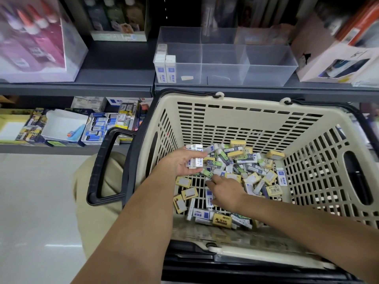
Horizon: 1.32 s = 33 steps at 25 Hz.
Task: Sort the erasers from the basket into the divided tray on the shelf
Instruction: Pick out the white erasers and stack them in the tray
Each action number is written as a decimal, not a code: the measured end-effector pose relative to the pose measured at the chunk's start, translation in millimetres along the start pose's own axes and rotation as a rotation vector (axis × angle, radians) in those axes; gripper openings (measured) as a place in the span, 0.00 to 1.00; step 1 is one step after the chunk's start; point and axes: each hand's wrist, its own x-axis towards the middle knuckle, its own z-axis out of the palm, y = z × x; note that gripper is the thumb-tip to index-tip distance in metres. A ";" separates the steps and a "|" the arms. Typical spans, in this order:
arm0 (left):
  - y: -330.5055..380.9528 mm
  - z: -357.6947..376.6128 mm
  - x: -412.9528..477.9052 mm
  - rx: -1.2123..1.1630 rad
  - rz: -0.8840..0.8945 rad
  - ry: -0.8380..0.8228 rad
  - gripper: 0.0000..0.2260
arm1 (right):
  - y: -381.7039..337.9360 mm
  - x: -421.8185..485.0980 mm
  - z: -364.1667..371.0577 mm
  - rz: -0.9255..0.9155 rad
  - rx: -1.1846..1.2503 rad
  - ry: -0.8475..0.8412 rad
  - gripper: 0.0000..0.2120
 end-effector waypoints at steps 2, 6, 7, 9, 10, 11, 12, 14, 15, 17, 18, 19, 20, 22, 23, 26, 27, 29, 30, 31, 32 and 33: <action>0.0 0.1 0.1 0.012 -0.003 0.010 0.25 | -1.8 -0.3 1.9 -0.003 0.057 0.001 0.20; -0.2 0.0 -1.8 0.042 -0.010 0.020 0.26 | -2.9 -1.2 4.1 0.042 0.214 -0.010 0.20; -0.3 -0.1 -1.3 0.045 -0.010 0.026 0.28 | -2.0 -1.1 3.5 0.053 0.213 -0.010 0.20; -1.0 -0.5 0.6 0.044 -0.012 0.043 0.36 | -2.2 -1.0 4.2 0.013 0.150 -0.014 0.21; -1.6 -0.4 1.9 0.049 -0.013 0.047 0.38 | -2.4 -1.4 4.8 -0.008 0.137 -0.013 0.21; -2.0 -0.2 1.8 0.061 -0.017 0.049 0.38 | -2.3 -1.7 4.7 -0.014 0.155 -0.011 0.21; -2.4 -0.2 1.1 0.077 -0.026 0.048 0.36 | -1.8 -1.4 4.0 -0.006 0.209 -0.003 0.20; -3.1 -0.4 -0.5 0.115 -0.045 0.041 0.27 | -1.1 -0.4 1.1 0.034 0.397 0.014 0.14; -3.3 -0.6 -0.4 0.128 -0.053 0.038 0.25 | -1.5 0.1 -0.9 0.047 0.493 0.013 0.13; -3.3 -1.2 0.6 0.143 -0.060 0.029 0.27 | -0.5 0.7 -6.3 0.068 0.640 -0.022 0.14; -3.2 -1.4 1.1 0.164 -0.067 0.023 0.30 | 2.8 0.5 -10.7 0.086 0.699 -0.030 0.14; -3.9 -1.2 1.6 0.199 -0.084 0.018 0.33 | 8.4 -0.2 -16.5 0.111 0.759 -0.023 0.11; -5.0 -1.6 1.7 0.237 -0.115 0.013 0.36 | 15.7 -1.5 -23.7 0.146 0.839 -0.005 0.08; -7.0 -2.0 -1.4 0.294 -0.199 -0.038 0.34 | 30.9 -4.6 -40.7 0.221 1.064 0.038 0.06; -7.5 -1.6 -2.9 0.315 -0.227 -0.093 0.28 | 35.4 -6.2 -49.1 0.246 1.164 0.069 0.06; -7.4 0.1 -3.4 0.388 -0.250 -0.275 0.20 | 37.4 -8.1 -64.9 0.256 1.293 0.143 0.06; -5.9 0.8 -3.7 0.395 -0.239 -0.291 0.17 | 36.4 -8.1 -66.9 0.247 1.322 0.164 0.05; -2.6 1.3 -3.5 0.373 -0.200 -0.255 0.13 | 36.6 -8.6 -64.2 0.273 1.425 0.205 0.03; -1.7 0.6 -3.8 0.339 -0.169 -0.210 0.15 | 35.8 -9.8 -61.0 0.293 1.426 0.196 0.02; -1.4 -0.8 -3.3 0.295 -0.132 -0.151 0.17 | 33.5 -11.3 -56.0 0.281 1.308 0.162 0.03; -1.6 -2.7 -2.4 0.254 -0.097 -0.094 0.19 | 29.7 -12.0 -47.9 0.223 1.078 0.092 0.05; -2.3 -4.3 -1.4 0.234 -0.072 -0.055 0.19 | 22.1 -12.0 -38.2 0.134 0.851 -0.003 0.07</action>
